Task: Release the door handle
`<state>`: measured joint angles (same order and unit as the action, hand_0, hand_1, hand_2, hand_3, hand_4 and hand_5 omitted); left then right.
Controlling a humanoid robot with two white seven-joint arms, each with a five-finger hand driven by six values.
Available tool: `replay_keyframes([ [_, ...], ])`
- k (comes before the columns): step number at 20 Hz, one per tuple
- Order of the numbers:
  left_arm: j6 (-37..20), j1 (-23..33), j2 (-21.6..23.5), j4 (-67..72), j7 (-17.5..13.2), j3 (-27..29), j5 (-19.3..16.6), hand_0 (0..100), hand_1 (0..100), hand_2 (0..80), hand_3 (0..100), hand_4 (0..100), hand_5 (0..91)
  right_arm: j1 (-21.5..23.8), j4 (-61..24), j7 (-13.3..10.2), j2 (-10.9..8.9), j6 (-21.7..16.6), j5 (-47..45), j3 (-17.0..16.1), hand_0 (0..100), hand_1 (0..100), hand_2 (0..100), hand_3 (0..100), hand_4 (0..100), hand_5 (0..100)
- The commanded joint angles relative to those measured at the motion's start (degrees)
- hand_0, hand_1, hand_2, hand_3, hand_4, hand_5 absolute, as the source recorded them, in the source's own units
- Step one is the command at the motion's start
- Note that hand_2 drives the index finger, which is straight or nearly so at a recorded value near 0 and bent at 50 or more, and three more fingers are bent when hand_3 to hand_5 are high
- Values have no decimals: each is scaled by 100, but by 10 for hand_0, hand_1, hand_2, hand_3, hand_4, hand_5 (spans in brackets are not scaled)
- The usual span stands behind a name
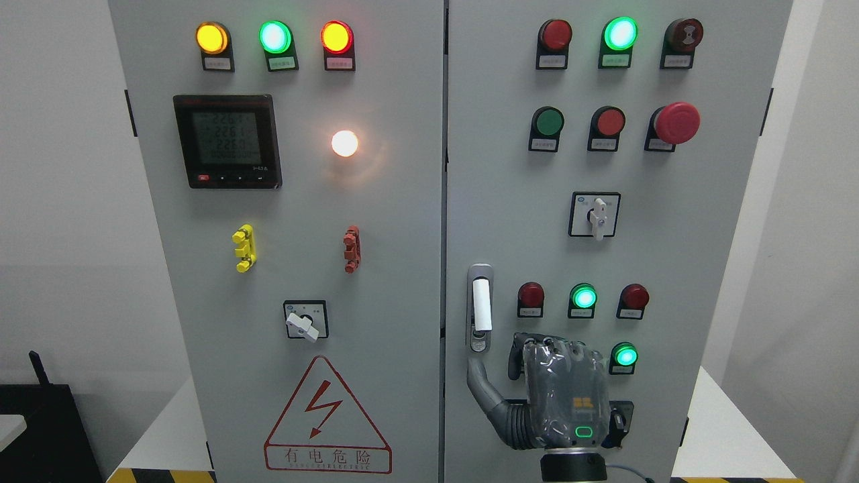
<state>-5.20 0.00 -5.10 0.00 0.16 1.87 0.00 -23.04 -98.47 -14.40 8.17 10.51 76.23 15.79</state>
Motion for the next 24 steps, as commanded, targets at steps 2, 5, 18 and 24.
replay_keyframes([
  [2,1,-88,0,141,1,15,-158,120,389,0,0,0,0,-175,30,-10,1,-5,67,38,298,323,1000,1000,1000,964],
  [5,1,-88,0,132,1,15,-167,120,389,0,0,0,0,-289,126,-2,1,-13,173,38,297,343,1000,1000,1000,963],
  [18,1,-88,0,141,1,15,-167,120,389,0,0,0,0,-553,390,201,1,-5,182,100,279,370,1000,1000,1000,964],
  [24,1,-88,0,132,1,15,-158,120,389,0,0,0,0,-562,390,192,1,4,164,82,381,368,1000,1000,1000,963],
])
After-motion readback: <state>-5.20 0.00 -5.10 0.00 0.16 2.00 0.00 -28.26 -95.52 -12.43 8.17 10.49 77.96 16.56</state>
